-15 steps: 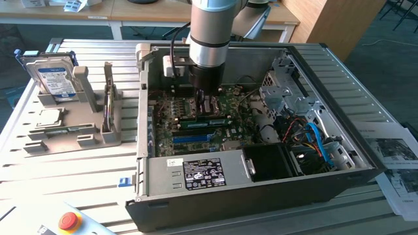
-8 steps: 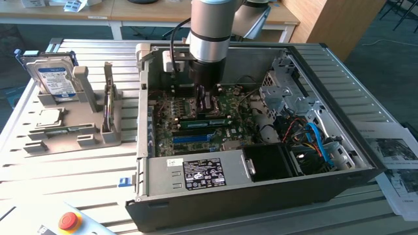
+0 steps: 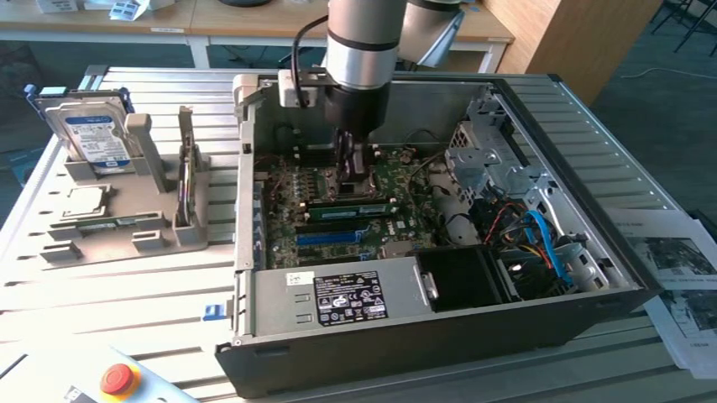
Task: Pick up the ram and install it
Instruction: 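Press down the ram until it locks into place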
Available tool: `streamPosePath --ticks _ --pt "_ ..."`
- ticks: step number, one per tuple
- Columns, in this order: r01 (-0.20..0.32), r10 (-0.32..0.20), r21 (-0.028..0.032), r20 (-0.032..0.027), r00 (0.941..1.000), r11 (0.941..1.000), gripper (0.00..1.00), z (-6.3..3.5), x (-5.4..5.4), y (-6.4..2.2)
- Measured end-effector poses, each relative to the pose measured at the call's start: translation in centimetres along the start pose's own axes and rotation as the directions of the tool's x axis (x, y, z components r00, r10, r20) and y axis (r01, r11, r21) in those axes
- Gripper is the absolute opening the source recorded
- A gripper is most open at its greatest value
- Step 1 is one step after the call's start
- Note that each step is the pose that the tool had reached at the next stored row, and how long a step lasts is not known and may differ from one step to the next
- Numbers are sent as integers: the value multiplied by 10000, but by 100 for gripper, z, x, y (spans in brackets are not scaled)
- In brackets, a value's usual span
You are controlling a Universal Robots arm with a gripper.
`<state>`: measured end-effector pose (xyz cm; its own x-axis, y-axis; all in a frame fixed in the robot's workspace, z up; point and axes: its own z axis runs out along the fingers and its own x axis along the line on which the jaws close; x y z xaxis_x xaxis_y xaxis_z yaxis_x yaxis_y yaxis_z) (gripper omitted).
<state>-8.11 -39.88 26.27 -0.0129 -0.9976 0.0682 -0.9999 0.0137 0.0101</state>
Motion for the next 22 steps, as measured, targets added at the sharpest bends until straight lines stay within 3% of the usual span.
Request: streamPosePath --ticks 22 --pt "1 -1 -1 -5 10000 10000 10 -636 43 6"
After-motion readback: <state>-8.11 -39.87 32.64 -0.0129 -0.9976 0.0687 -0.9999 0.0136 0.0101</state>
